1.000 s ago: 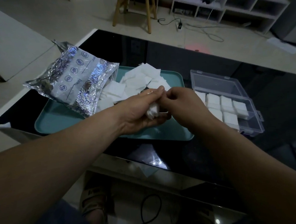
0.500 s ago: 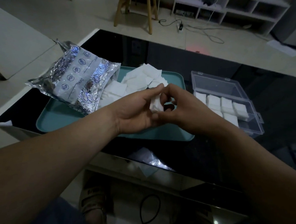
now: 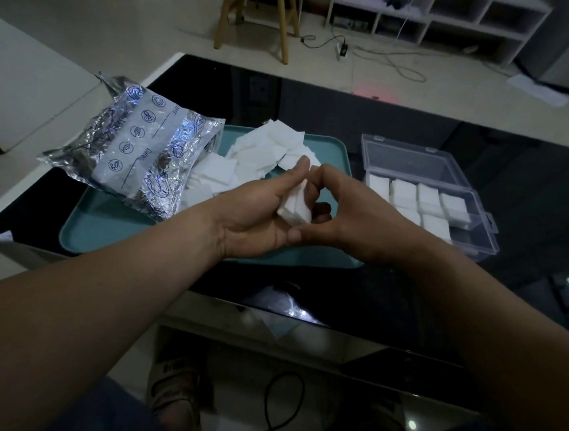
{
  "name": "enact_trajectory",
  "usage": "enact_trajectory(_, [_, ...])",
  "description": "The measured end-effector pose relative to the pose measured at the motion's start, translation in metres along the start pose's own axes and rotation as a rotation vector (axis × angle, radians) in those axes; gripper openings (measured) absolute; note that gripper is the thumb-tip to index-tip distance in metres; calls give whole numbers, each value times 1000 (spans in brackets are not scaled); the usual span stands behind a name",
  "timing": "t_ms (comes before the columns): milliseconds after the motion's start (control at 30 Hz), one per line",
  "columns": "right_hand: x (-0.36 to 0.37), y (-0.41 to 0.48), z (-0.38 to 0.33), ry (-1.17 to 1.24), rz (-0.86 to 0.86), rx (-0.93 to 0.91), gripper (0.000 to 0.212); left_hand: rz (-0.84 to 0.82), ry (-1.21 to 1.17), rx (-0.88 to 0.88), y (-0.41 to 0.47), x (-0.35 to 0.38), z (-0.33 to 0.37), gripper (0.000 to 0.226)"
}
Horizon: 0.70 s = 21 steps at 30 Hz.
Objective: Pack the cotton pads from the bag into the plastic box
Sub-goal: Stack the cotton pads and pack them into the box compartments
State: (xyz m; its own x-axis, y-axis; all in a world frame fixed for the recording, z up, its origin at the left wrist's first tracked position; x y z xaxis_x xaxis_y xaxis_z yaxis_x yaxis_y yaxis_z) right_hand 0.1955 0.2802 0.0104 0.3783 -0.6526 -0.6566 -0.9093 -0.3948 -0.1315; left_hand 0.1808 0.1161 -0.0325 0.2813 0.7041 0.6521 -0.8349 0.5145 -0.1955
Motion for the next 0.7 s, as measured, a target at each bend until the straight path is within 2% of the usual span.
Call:
enact_trajectory(200, [10,5,7,-54,69,-18,44,113,33,8,0,2,-1,34])
enact_trajectory(300, [2,17,12,-10,229,44,36,370,-3,141,3,1,14,3])
enact_trajectory(400, [-8,32,19,-124,375,146,16,641,75,281,5,-15,28,14])
enact_trajectory(467, [1,42,26,-283,321,162,17,713,165,313,4,-21,30,17])
enact_trajectory(567, [30,54,28,-425,164,152,40,725,195,309,4,-20,29,17])
enact_trajectory(633, [43,62,25,-542,127,108,52,724,217,310,5,-20,30,14])
enact_trajectory(700, [47,67,22,-660,137,69,47,719,232,305,5,-20,31,12])
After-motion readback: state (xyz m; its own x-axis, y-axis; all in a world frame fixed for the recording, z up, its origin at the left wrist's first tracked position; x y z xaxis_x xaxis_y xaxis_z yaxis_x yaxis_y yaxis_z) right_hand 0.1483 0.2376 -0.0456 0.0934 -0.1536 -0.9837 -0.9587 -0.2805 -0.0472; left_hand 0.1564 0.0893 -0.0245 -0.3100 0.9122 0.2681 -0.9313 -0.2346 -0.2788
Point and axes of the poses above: each hand's wrist, its own y-axis towards the middle knuckle, its own x-axis out of the palm, z = x × y, the point moved 1 cm from there along y, towards the middle knuckle, and after that the axes turned 9 degrees about x, right-handed, at the moved point
